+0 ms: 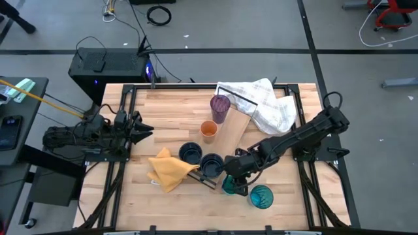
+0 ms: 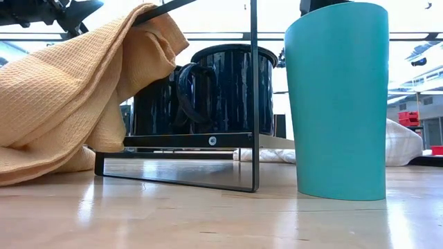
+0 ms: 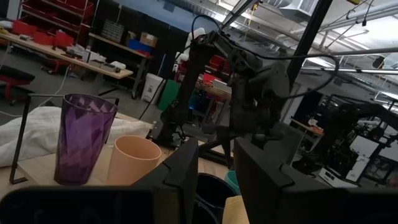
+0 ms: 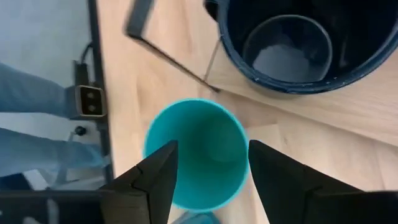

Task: Stack small to large cups/mugs on shelf
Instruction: Put the light blue cup on the shelf

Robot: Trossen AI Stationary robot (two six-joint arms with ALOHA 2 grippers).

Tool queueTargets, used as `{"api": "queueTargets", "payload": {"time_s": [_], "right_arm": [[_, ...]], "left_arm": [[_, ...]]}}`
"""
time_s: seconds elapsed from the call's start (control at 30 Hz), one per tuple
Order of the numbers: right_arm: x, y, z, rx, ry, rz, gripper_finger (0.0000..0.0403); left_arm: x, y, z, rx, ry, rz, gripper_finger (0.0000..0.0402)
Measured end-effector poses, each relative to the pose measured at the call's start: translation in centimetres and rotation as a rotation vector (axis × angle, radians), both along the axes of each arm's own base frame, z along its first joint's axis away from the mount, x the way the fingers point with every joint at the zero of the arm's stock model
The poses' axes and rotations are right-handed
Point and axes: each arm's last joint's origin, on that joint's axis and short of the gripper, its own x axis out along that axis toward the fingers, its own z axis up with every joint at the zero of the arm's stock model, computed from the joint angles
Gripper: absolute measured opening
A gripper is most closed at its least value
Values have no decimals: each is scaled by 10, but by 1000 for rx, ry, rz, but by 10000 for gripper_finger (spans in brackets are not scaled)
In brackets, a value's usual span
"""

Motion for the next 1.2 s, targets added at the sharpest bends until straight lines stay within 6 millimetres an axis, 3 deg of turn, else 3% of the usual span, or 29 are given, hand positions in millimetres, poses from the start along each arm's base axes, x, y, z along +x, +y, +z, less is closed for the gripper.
{"api": "queueTargets", "payload": {"time_s": [0.6,1.2], "right_arm": [[1,-18,-10,-113,77,30,199],[-1,-5,-9,-42,77,10,197]], "left_arm": [[0,0,0,15,-1,2,110],[0,0,0,20,0,3,110]]}}
